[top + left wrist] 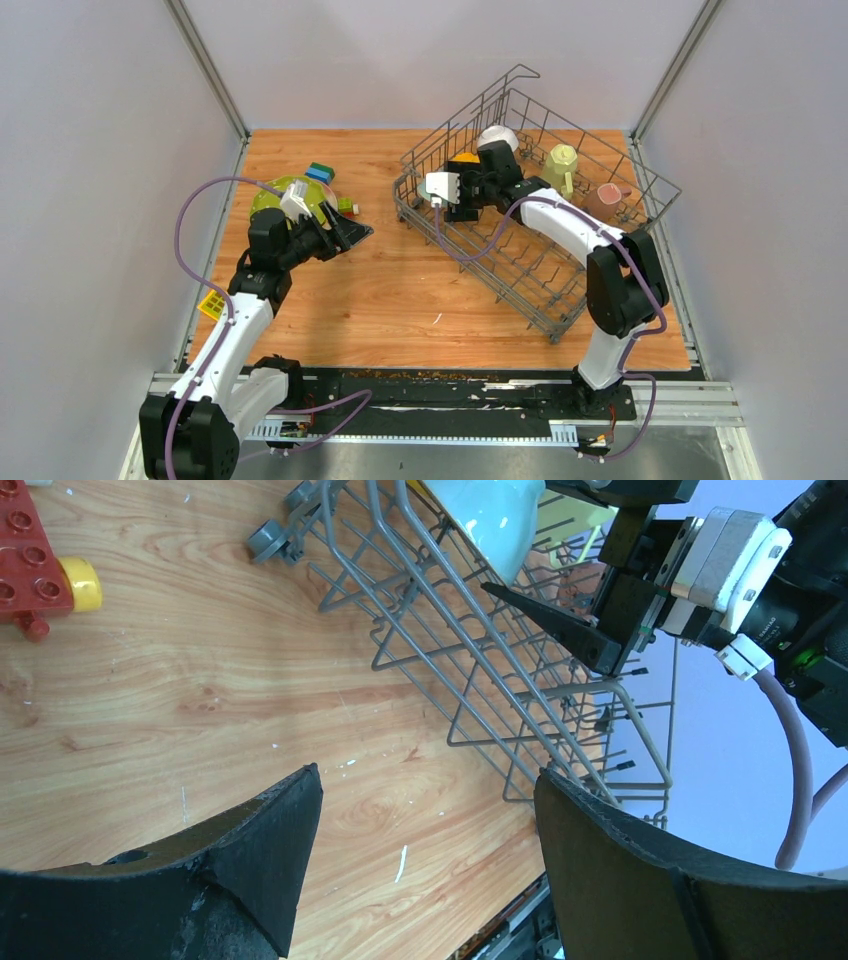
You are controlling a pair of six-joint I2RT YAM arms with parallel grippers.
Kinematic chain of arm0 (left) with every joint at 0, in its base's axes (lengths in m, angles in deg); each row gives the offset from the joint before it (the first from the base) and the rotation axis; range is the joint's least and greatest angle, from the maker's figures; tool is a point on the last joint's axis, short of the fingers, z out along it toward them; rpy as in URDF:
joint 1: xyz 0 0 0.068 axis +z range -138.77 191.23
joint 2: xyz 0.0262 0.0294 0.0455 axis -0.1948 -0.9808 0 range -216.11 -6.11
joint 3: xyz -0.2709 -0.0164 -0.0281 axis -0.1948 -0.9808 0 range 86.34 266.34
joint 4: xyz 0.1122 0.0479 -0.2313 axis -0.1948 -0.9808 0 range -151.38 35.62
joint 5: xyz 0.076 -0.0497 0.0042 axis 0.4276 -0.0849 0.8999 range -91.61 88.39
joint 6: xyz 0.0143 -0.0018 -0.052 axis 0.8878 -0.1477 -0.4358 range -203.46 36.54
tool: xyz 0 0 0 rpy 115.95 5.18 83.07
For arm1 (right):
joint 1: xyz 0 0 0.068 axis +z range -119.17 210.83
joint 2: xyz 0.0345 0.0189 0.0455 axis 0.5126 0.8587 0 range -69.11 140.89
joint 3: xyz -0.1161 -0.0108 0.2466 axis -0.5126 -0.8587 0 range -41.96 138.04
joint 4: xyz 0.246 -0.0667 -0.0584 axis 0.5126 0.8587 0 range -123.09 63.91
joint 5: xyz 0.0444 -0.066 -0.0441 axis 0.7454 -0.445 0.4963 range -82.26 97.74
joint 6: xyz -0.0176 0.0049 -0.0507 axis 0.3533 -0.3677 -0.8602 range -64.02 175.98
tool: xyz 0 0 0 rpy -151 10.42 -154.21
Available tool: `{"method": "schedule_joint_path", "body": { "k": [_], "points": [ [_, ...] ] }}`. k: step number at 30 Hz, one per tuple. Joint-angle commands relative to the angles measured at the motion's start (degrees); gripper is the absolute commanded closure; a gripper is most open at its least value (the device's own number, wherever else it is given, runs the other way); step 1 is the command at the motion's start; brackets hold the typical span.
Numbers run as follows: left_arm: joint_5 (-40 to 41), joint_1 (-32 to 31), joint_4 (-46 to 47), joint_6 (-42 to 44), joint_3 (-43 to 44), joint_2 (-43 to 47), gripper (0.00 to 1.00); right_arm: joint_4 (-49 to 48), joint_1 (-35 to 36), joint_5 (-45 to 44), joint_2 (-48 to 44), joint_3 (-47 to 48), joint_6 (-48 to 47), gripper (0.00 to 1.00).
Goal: Load the mixed dishes into the dish rack
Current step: Turn the bowl upside down on the dish rack.
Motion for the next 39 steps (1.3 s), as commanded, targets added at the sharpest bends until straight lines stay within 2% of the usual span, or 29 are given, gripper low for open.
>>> {"method": "schedule_joint_path", "body": {
  "k": [1,14,17,22,29,30,31,39],
  "points": [
    [0.5,-0.2,-0.2,1.6,1.9,0.8,0.16,2.1,0.4,2.6,0.8,2.3,-1.0,0.39],
    [0.6,-0.2,-0.7,1.5,1.7,0.6,0.16,9.8,0.9,4.1,3.5,7.0,-0.4,0.34],
    [0.6,-0.2,-0.9,1.5,1.9,0.7,0.16,11.5,0.9,4.5,3.8,7.5,-0.9,0.25],
    [0.8,-0.2,-1.1,1.5,2.0,0.5,0.16,16.4,1.0,4.9,5.3,10.6,-0.7,0.24],
    [0.8,-0.2,-1.9,1.8,2.2,0.7,0.16,17.6,0.9,5.7,5.4,11.0,-1.4,0.22],
    [0.8,-0.2,-2.0,1.8,2.3,0.7,0.16,17.8,0.9,5.6,5.5,11.2,-1.6,0.17],
    [0.9,-0.2,-2.1,1.9,2.3,0.8,0.16,18.1,0.9,5.6,5.7,11.4,-1.8,0.04],
    [1.0,-0.2,-2.1,1.8,2.2,0.7,0.16,19.5,1.0,4.9,6.8,12.9,-2.3,0.02]
  ]
}}
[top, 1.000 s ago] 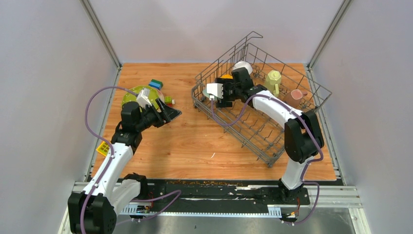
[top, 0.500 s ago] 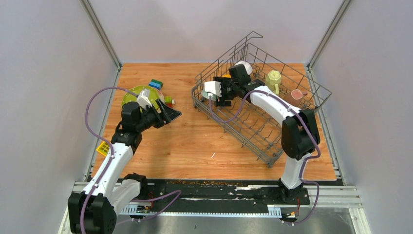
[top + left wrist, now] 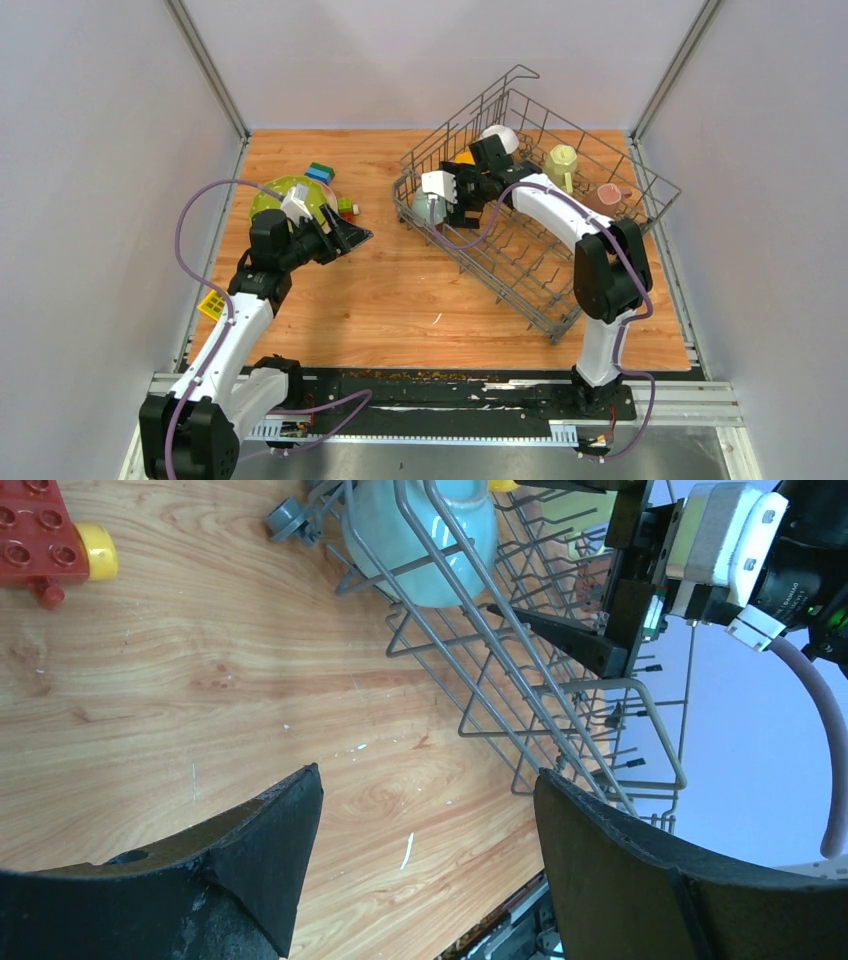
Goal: Load the mixed dishes into the dish rack
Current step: Turn the bowl upside down on the dish rack.
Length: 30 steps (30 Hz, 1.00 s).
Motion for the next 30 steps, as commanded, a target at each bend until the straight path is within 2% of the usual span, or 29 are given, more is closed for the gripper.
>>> {"method": "schedule_joint_path", "body": {
  "k": [1,6,14,20,30],
  "points": [
    [0.3,-0.2,0.7,1.7,2.3,0.7,0.16,3.0,0.7,2.2,0.7,2.5,-0.7,0.03],
    [0.3,-0.2,0.7,1.8,2.1,0.5,0.16,2.9,0.7,2.3,1.2,3.9,1.9,0.10],
    [0.9,-0.2,0.3,1.9,1.9,0.8,0.16,-4.7,0.7,5.6,-2.3,1.3,6.3,0.11],
    [0.9,-0.2,0.3,1.9,2.0,0.6,0.16,-9.1,0.6,6.8,-5.0,0.9,13.7,0.11],
    [1.0,-0.2,-0.3,2.0,1.9,1.1,0.16,-4.7,0.6,13.1,-3.6,-2.7,9.9,0.10]
  ]
}}
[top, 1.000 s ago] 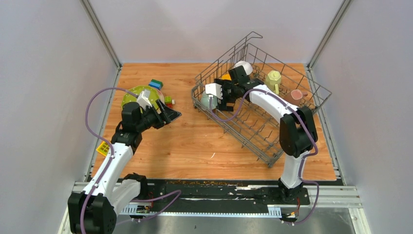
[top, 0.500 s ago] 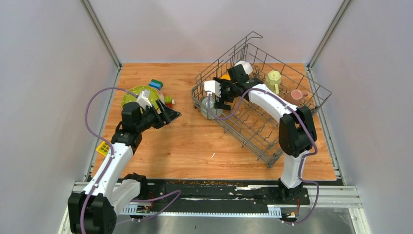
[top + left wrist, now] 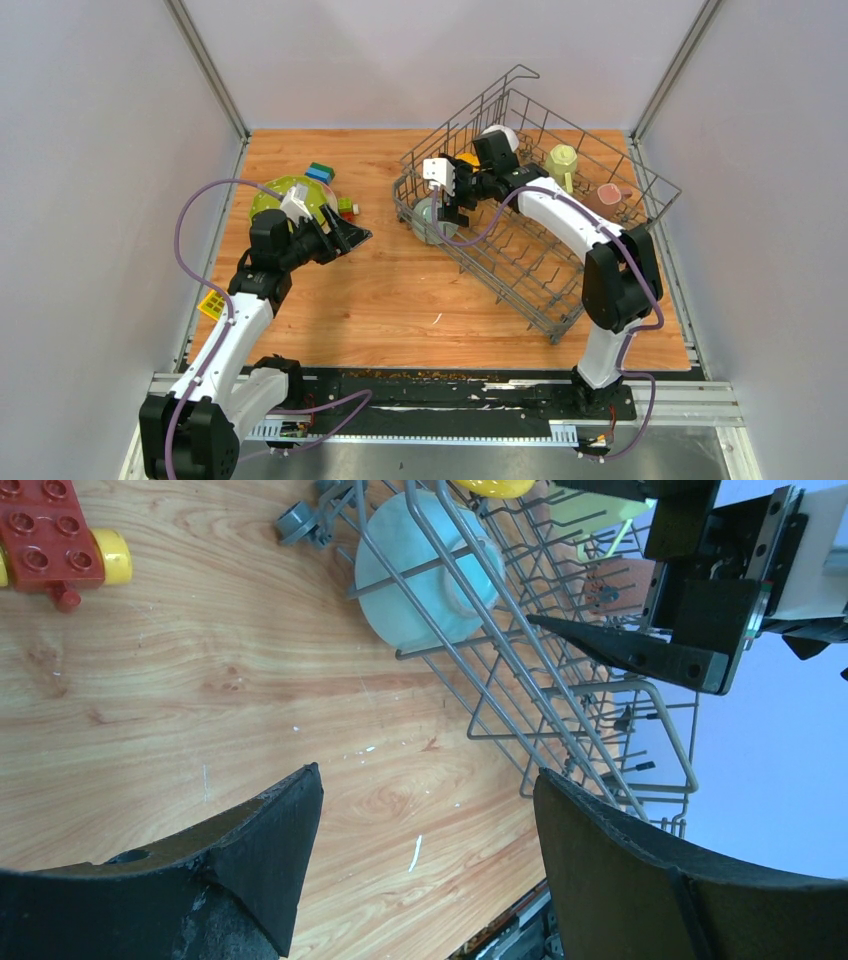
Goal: Load the mixed dishes into the dish rack
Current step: Turn the bowl upside down on the dish rack.
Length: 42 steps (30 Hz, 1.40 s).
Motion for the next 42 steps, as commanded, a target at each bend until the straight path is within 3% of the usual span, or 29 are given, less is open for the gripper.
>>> {"method": "schedule_joint_path", "body": {
  "k": [1,11,15,21,30,42],
  "points": [
    [0.2,-0.2,-0.1,1.2,1.9,1.1,0.16,2.5,0.3,5.6,0.8,-0.5,-2.2,0.10],
    [0.3,-0.2,-0.4,1.1,2.1,1.3,0.16,2.5,0.4,3.5,8.7,6.1,0.4,0.12],
    [0.7,-0.2,-0.8,1.2,2.1,1.4,0.16,-0.9,0.2,2.5,9.2,6.4,4.4,0.19],
    [0.9,-0.2,-0.6,1.1,2.1,1.2,0.16,-4.4,0.2,4.7,9.4,7.6,11.1,0.38],
    [0.8,-0.3,-0.5,1.0,1.9,1.0,0.16,-5.4,-0.1,-2.7,14.6,13.2,19.7,0.57],
    [0.7,-0.2,-0.1,0.7,1.6,0.6,0.16,-14.9,0.1,-20.0,15.2,12.0,28.7,0.53]
  ]
}}
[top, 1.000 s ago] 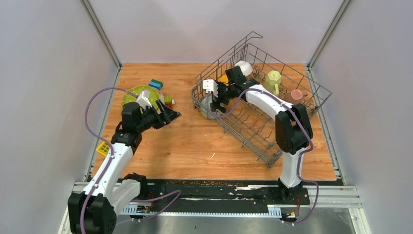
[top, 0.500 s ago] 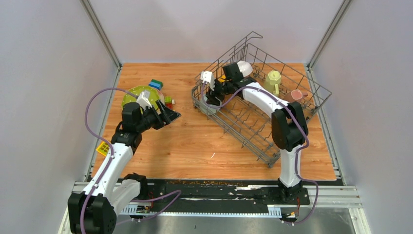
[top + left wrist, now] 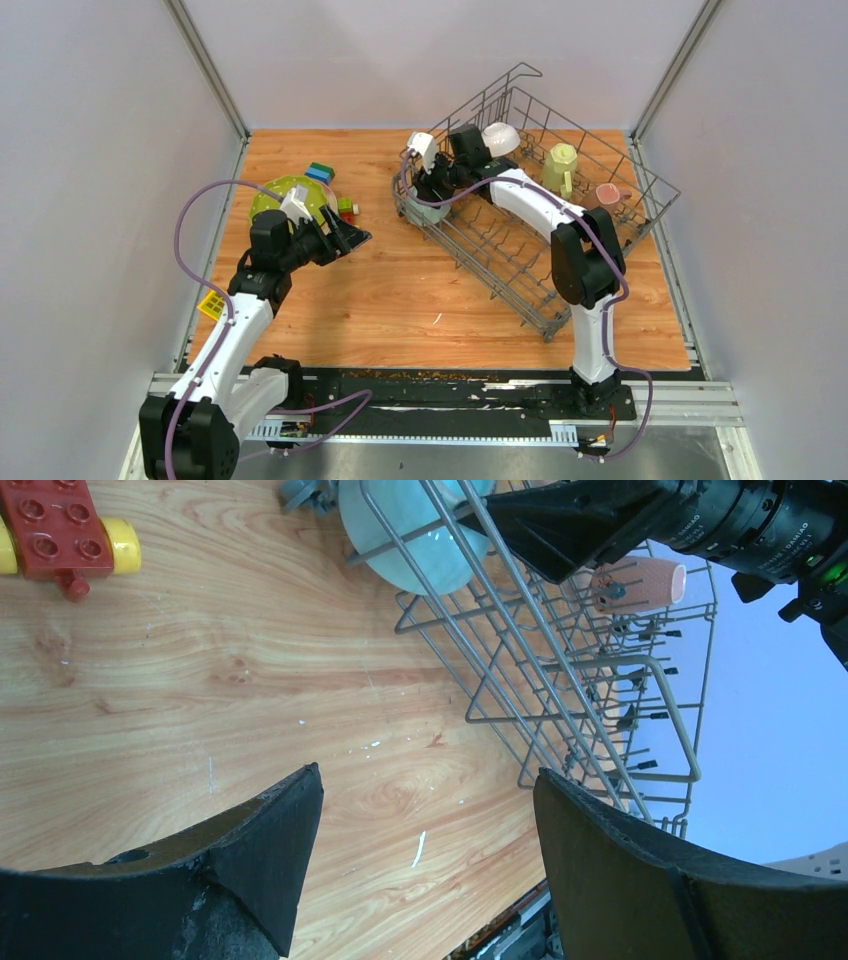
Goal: Load the mixed dishes into the dish rack
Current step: Turn the bowl upside down on the dish rack.
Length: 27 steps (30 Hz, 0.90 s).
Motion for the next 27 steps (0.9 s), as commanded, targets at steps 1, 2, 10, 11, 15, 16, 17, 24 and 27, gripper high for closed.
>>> {"method": "schedule_joint_path", "body": {
  "k": [1,2,10,11,15,16,17,24,27],
  "points": [
    [0.2,-0.2,1.2,0.6,1.7,0.4,0.16,-9.3,-1.4,-13.8,1.6,1.1,3.1,0.53],
    [0.2,-0.2,1.2,0.5,1.7,0.3,0.16,-9.6,-1.4,-13.3,1.5,1.0,3.9,0.54],
    [-0.2,-0.2,1.5,0.3,1.8,0.1,0.16,-9.4,-2.9,-8.0,1.4,2.3,14.5,0.65],
    [-0.4,-0.2,1.4,0.3,1.8,0.1,0.16,-9.4,-3.0,-8.8,1.5,2.6,15.6,0.65],
    [-0.4,-0.2,1.2,0.3,1.8,0.3,0.16,-9.4,-3.1,-14.3,2.6,3.0,15.4,0.61],
    [-0.4,-0.2,1.2,0.3,1.8,0.3,0.16,-9.4,-3.1,-15.8,2.6,3.0,15.0,0.61],
    [-0.4,-0.2,1.3,0.4,1.8,0.3,0.16,-9.5,-3.0,-17.2,2.6,2.6,14.6,0.61],
    [-0.5,-0.2,1.5,0.2,1.8,-0.1,0.16,-14.0,-3.2,-24.9,-0.7,-0.9,15.9,0.63],
    [-0.8,-0.2,1.9,0.2,1.9,-0.2,0.16,-14.8,-3.4,-25.8,-0.8,-0.9,17.0,0.62]
  ]
}}
